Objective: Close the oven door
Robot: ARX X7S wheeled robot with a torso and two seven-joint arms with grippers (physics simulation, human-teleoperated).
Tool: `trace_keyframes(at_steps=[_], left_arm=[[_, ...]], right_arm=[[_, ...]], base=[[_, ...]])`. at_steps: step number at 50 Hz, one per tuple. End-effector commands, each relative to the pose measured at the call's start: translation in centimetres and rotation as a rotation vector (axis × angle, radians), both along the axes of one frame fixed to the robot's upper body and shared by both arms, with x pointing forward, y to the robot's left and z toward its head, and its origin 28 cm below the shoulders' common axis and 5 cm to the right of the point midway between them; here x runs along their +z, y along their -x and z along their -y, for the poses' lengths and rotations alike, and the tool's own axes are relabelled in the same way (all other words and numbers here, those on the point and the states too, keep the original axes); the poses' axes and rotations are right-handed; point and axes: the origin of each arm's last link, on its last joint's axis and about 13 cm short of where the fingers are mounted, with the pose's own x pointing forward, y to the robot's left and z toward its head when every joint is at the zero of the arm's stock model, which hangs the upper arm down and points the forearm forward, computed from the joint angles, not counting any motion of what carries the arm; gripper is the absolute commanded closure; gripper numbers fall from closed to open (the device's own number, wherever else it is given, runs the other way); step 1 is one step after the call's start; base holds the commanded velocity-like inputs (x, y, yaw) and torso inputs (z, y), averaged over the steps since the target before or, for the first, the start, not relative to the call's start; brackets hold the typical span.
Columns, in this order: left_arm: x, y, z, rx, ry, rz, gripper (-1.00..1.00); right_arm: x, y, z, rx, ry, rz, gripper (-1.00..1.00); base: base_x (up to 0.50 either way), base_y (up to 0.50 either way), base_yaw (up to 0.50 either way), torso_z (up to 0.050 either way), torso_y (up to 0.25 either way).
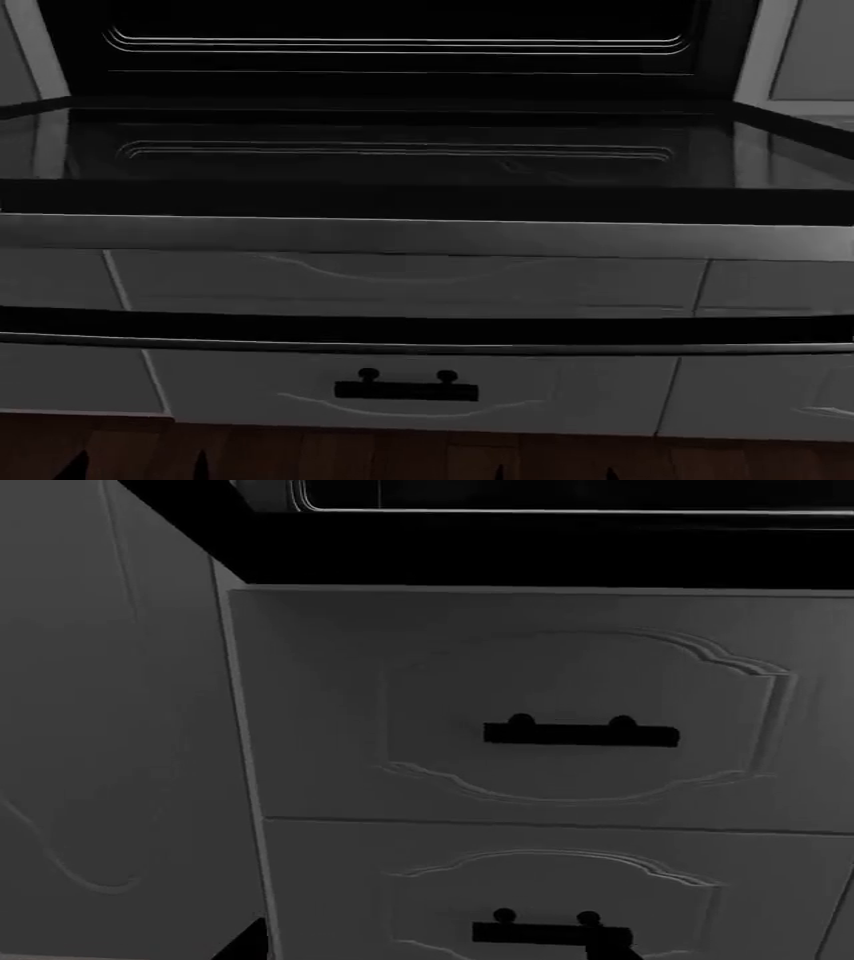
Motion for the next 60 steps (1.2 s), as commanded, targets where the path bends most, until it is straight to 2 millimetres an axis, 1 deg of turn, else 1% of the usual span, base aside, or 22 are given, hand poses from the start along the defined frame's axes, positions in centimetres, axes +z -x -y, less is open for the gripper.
trace_keyframes(at_steps=[1, 15, 23, 46, 60], left_arm=[[-0.01, -0.03, 0.02, -0.002, -0.002, 0.001, -1.0], [-0.02, 0.04, 0.03, -0.001, -0.005, 0.004, -1.0], [-0.02, 0.02, 0.03, 0.004, -0.011, 0.003, -1.0], [-0.05, -0.04, 0.04, 0.001, -0.011, -0.001, -1.0], [-0.02, -0.07, -0.01, -0.001, 0.0, 0.004, -1.0]], right_arm=[[0.01, -0.05, 0.02, -0.002, 0.0, 0.002, -1.0], [-0.01, 0.0, -0.02, 0.003, 0.002, -0.001, -1.0], [0.03, 0.03, -0.02, 0.003, 0.003, 0.001, -1.0], [0.0, -0.04, -0.01, 0.0, 0.001, -0.004, -1.0], [0.08, -0.02, 0.01, -0.001, -0.001, 0.004, -1.0]], base=[[0.29, 0.0, 0.0, 0.0, 0.0], [0.29, 0.0, 0.0, 0.0, 0.0], [0.01, 0.0, 0.0, -0.002, 0.0], [0.0, 0.0, 0.0, -0.05, 0.0], [0.05, 0.0, 0.0, -0.002, 0.0]])
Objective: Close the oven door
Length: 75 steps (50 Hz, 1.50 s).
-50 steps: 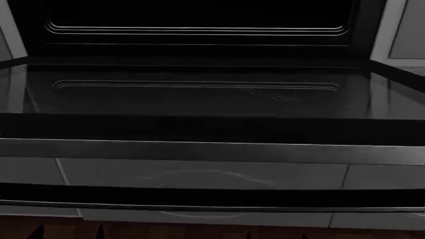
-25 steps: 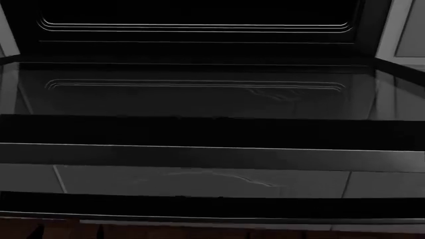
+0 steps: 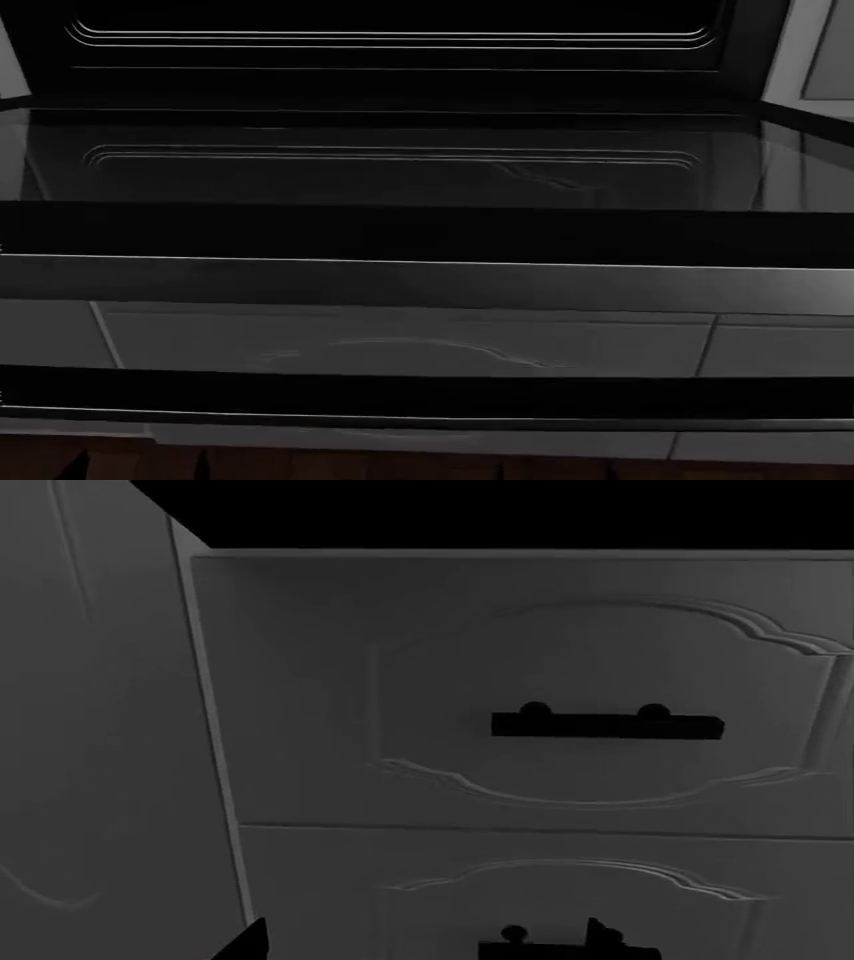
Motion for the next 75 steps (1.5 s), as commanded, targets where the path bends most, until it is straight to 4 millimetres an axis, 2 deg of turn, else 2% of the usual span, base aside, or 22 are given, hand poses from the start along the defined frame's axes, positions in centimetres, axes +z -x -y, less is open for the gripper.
trace_keyframes(at_steps=[1, 63, 71, 75], left_arm=[[0.0, 0.0, 0.0, -0.002, 0.003, 0.004, -1.0], [0.3, 0.1, 0.0, 0.004, 0.006, 0.018, -1.0], [1.9, 0.8, -0.1, -0.008, -0.021, 0.091, -1.0], [2.9, 0.8, -0.1, 0.0, -0.009, 0.09, -1.0]], right_arm=[[0.1, 0.0, 0.0, 0.0, 0.001, 0.004, -1.0], [0.3, 0.1, 0.1, 0.0, -0.011, 0.024, -1.0], [1.5, 0.6, -0.1, -0.025, 0.05, 0.083, -1.0], [3.4, 0.8, 0.1, -0.039, 0.047, 0.118, -1.0]], base=[[0.18, 0.0, 0.0, 0.0, 0.0], [0.18, 0.0, 0.0, 0.0, 0.0], [0.0, 0.0, 0.0, 0.0, 0.0], [0.0, 0.0, 0.0, 0.0, 0.0]])
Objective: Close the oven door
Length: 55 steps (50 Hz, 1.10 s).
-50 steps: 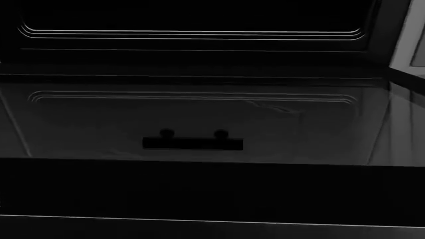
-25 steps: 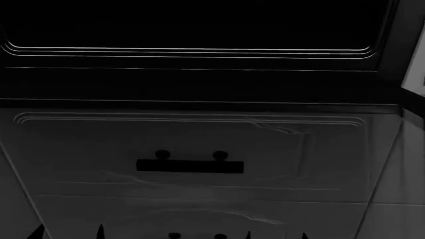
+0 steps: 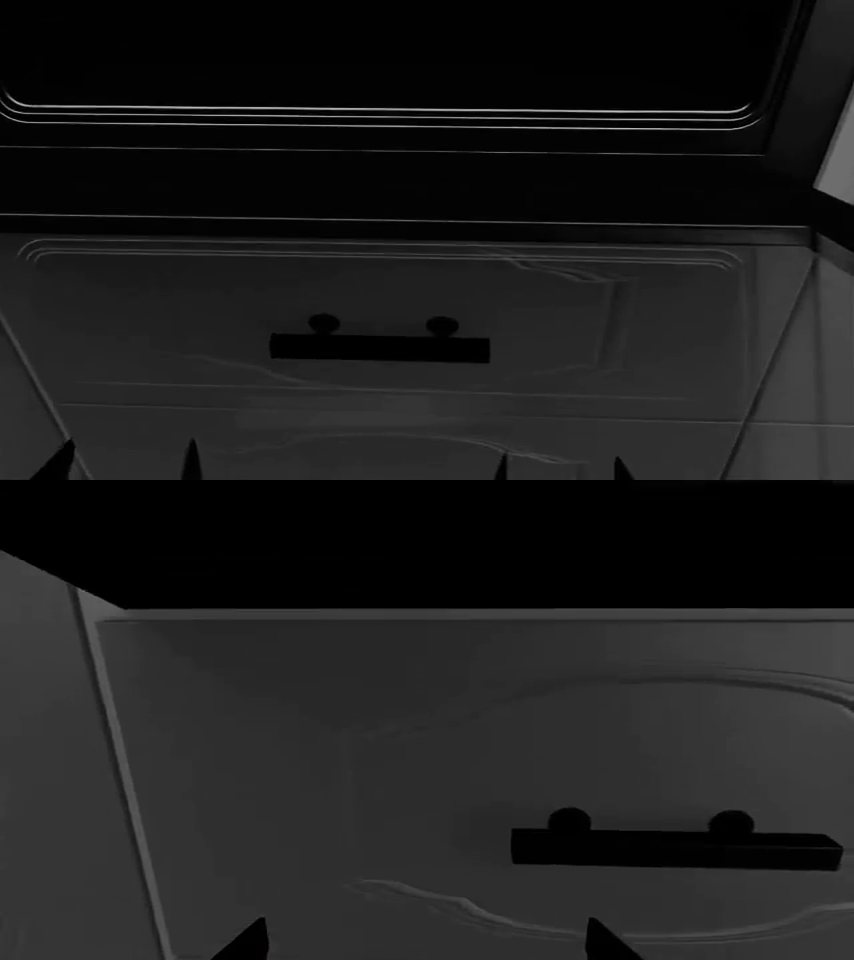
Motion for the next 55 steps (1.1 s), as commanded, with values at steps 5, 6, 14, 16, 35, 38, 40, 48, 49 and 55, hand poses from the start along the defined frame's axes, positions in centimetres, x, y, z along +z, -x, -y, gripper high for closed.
trace_keyframes(at_steps=[5, 6, 14, 16, 35, 38, 40, 48, 49, 55], left_arm=[[5.0, 0.3, -0.9, 0.067, 0.011, 0.093, -1.0], [5.2, 0.2, -1.0, 0.071, 0.012, 0.095, -1.0], [8.1, -0.9, -1.9, 0.129, 0.028, 0.109, -1.0], [9.4, -1.5, -2.1, 0.106, 0.016, 0.097, -1.0], [18.6, -4.7, -2.3, 0.059, 0.039, 0.169, -1.0], [20.5, -4.9, -2.3, 0.067, 0.044, 0.194, -1.0], [22.0, -4.6, -2.1, 0.054, 0.011, 0.216, -1.0], [26.9, -5.0, -1.8, 0.056, 0.012, 0.29, -1.0], [27.1, -5.2, -1.7, 0.091, -0.023, 0.317, -1.0], [29.2, -6.8, -1.7, 0.083, 0.061, 0.263, -1.0]], right_arm=[[5.5, 1.1, 0.8, -0.066, 0.065, 0.129, -1.0], [5.7, 1.1, 0.9, -0.072, 0.067, 0.129, -1.0], [7.9, 0.2, 2.0, -0.101, 0.054, 0.153, -1.0], [8.7, 0.0, 2.2, -0.106, 0.054, 0.169, -1.0], [19.2, -2.2, 3.2, -0.091, 0.074, 0.289, -1.0], [21.4, -2.6, 3.3, -0.094, 0.082, 0.331, -1.0], [22.6, -2.8, 3.2, -0.098, 0.102, 0.346, -1.0], [27.0, -3.5, 2.9, -0.086, 0.117, 0.405, -1.0], [27.6, -3.8, 2.9, -0.087, 0.118, 0.41, -1.0], [29.8, -5.2, 2.4, -0.091, 0.109, 0.409, -1.0]], base=[[0.0, 0.0, 0.0, 0.0, 0.0], [0.0, 0.0, 0.0, 0.0, 0.0], [0.0, 0.0, 0.0, 0.0, 0.0], [0.0, 0.0, 0.0, 0.0, 0.0], [0.0, 0.0, 0.0, 0.0, 0.0], [0.0, 0.0, 0.0, 0.0, 0.0], [0.0, 0.0, 0.0, 0.0, 0.0], [0.0, 0.0, 0.0, 0.0, 0.002], [0.0, 0.0, 0.0, 0.0, 0.0], [0.0, 0.0, 0.0, 0.0, 0.0]])
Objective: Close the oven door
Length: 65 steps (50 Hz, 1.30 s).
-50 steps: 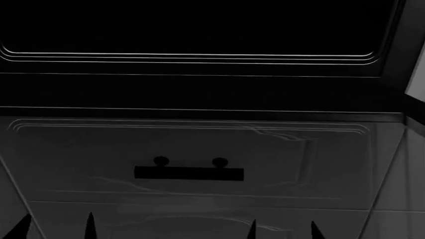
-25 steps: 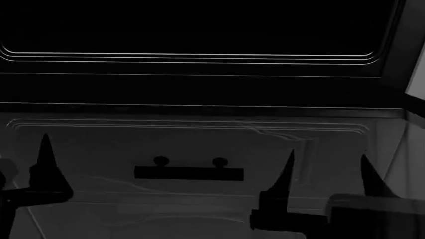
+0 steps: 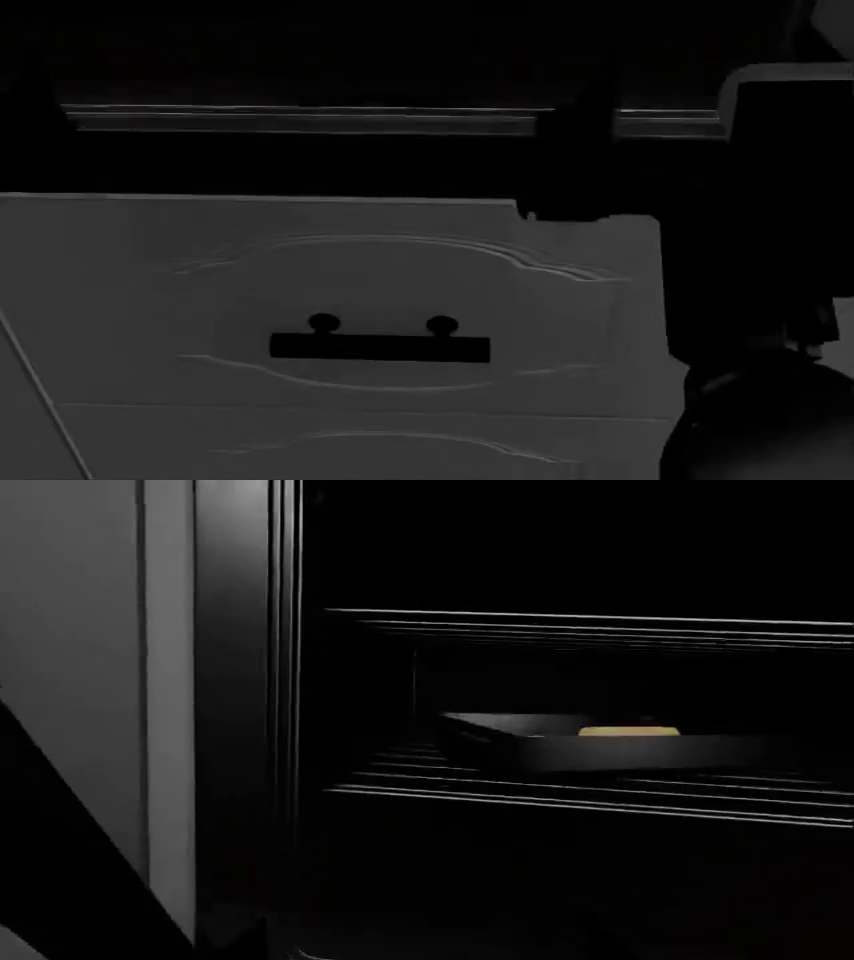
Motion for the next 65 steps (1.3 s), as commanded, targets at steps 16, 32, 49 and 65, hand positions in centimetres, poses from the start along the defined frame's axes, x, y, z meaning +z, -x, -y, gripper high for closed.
trace_keyframes(at_steps=[16, 32, 49, 65], left_arm=[[11.6, -6.3, 0.5, 0.042, 0.021, 0.019, -1.0], [13.8, -13.6, 2.5, 0.071, -0.067, -0.09, -1.0], [13.0, -14.6, 2.3, 0.132, -0.221, -0.311, -1.0], [12.0, -14.5, 1.9, 0.16, -0.19, -0.403, -1.0]], right_arm=[[11.3, -7.3, -1.6, 0.005, 0.014, 0.022, -1.0], [13.6, -14.5, -1.0, -0.034, 0.017, -0.164, -1.0], [13.4, -14.8, -0.1, -0.143, -0.119, -0.563, -1.0], [12.0, -15.2, -1.7, -0.103, -0.085, -0.616, -1.0]], base=[[0.0, 0.0, 0.0, 0.0, 0.0], [0.0, 0.0, 0.0, 0.0, 0.001], [0.01, 0.0, 0.0, 0.0, -0.001], [0.01, 0.0, 0.0, 0.0, -0.005]])
